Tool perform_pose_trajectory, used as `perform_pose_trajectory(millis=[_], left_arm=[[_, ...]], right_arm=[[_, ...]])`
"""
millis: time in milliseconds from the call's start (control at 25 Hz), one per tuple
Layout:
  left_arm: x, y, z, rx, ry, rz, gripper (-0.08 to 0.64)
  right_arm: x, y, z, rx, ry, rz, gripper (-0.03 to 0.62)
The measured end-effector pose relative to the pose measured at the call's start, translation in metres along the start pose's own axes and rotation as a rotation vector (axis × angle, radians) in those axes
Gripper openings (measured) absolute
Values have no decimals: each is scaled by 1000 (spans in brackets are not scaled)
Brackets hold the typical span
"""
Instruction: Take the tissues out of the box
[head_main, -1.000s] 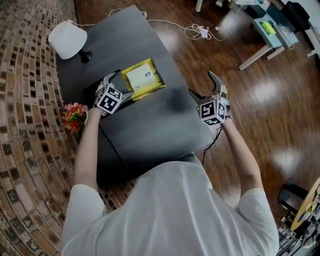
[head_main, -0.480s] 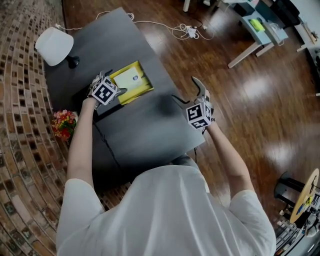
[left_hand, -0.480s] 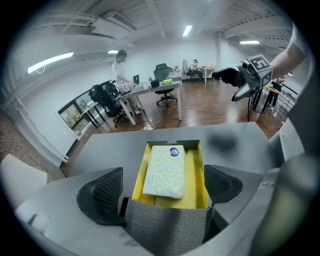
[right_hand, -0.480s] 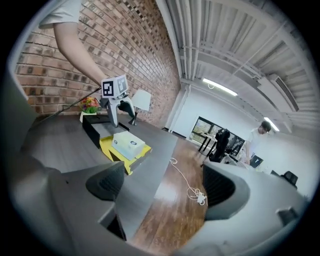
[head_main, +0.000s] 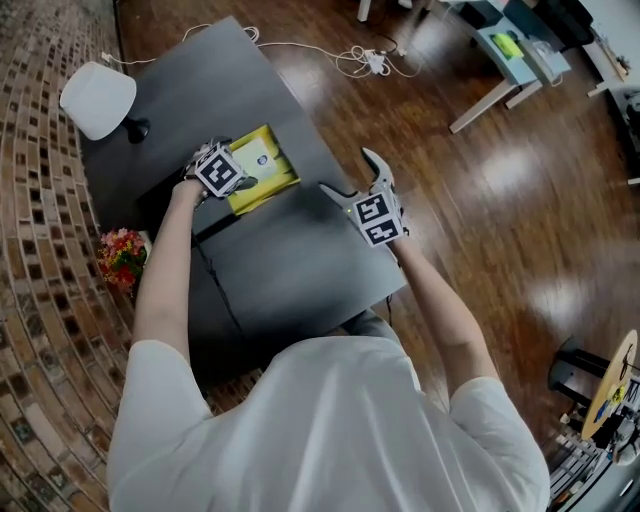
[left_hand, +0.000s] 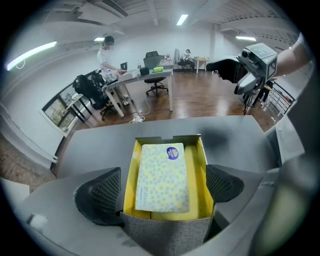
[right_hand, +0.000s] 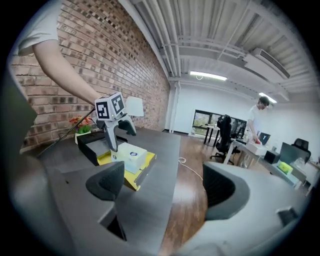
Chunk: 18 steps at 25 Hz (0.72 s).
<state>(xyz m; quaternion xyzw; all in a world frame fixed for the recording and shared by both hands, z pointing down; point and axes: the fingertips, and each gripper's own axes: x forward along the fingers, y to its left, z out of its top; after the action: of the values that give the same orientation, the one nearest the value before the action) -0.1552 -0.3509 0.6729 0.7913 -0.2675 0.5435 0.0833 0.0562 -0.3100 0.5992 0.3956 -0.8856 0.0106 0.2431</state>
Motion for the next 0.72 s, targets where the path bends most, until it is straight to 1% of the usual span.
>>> perform_pose_trajectory(millis=[160, 280, 440, 560, 640, 720], left_arm=[[16, -6, -2, 41, 63, -29, 562], [28, -10, 0, 43, 80, -56, 588], [43, -15, 3, 50, 85, -86, 589], [49, -12, 5, 56, 102, -70, 589], [53, -11, 6, 51, 104, -63, 588], [59, -12, 8, 65, 102, -60, 588]], right_arm=[[9, -5, 6, 68, -8, 6, 486], [11, -11, 18, 136, -68, 10, 486], [5, -14, 38, 210, -160, 21, 486], [-1, -15, 48, 238, -213, 29, 486], [-4, -15, 51, 252, -230, 35, 486], [-8, -14, 57, 257, -249, 41, 486]])
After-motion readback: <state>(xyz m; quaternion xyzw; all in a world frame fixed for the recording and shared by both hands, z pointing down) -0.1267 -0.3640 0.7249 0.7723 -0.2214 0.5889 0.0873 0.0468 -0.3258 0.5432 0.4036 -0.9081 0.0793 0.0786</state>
